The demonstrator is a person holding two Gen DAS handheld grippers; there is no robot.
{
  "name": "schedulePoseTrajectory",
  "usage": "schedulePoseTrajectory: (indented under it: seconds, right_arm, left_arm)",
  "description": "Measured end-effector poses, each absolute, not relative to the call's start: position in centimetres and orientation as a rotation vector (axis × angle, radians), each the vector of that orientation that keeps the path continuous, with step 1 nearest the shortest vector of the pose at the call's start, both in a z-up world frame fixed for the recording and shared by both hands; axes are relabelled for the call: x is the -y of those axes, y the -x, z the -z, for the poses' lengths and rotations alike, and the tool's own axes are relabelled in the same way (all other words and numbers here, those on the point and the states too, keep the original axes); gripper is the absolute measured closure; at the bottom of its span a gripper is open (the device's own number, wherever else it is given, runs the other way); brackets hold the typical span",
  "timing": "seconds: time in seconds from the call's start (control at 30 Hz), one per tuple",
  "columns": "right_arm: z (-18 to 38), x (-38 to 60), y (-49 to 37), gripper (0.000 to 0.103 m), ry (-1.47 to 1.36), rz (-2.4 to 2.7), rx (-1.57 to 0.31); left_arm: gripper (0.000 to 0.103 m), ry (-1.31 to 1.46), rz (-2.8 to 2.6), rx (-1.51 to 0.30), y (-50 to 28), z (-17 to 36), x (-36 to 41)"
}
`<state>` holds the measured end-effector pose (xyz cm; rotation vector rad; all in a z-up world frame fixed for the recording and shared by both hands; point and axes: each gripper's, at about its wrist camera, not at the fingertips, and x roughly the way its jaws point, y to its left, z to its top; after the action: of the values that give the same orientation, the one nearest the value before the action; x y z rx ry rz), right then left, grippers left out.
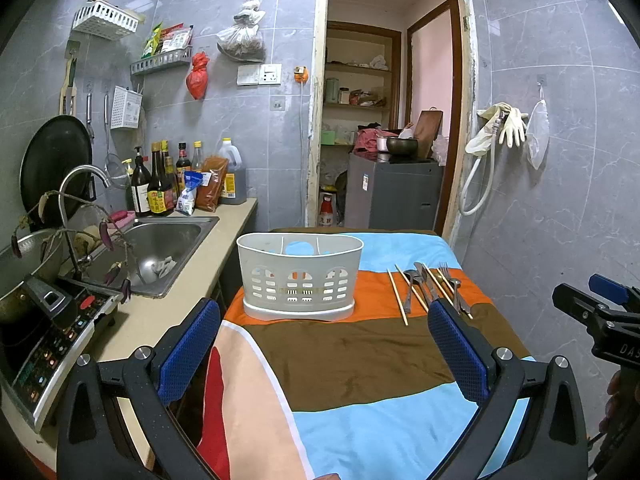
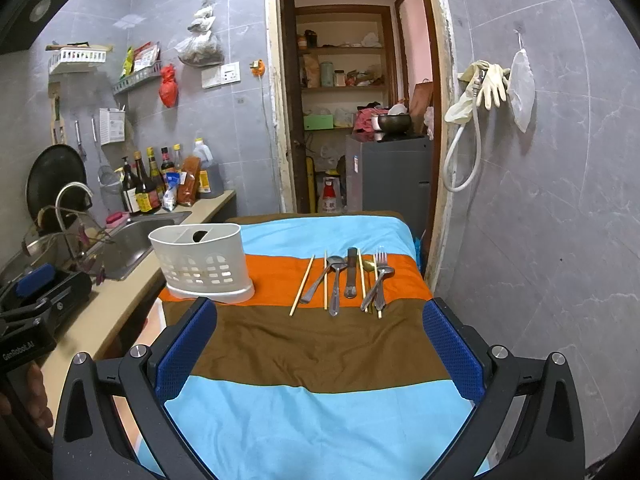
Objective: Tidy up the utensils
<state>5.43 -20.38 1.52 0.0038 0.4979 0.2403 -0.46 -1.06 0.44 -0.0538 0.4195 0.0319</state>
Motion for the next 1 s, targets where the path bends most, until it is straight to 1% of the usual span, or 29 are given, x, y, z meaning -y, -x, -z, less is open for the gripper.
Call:
schedulePoseTrajectory:
  seconds: [0.53, 0.77, 1.0]
  right_arm:
    - [-1.6, 20.7, -5.3, 0.000, -0.009, -0.212, -0.498]
    - [-2.8, 20.0, -5.5, 0.000, -0.002, -0.175, -0.466]
    - [-5.1, 20.6, -7.6, 0.000, -0.001, -0.164, -0.397]
  left_arm:
    - [0.001, 0.036, 0.010, -0.413, -1.1, -0.3, -0.1]
    - [0.001, -0.017, 0.046, -0.341, -3.1, -1.5, 0.6]
    - [0.001, 0.012, 0.089, -0.340, -6.6, -1.7, 1.8]
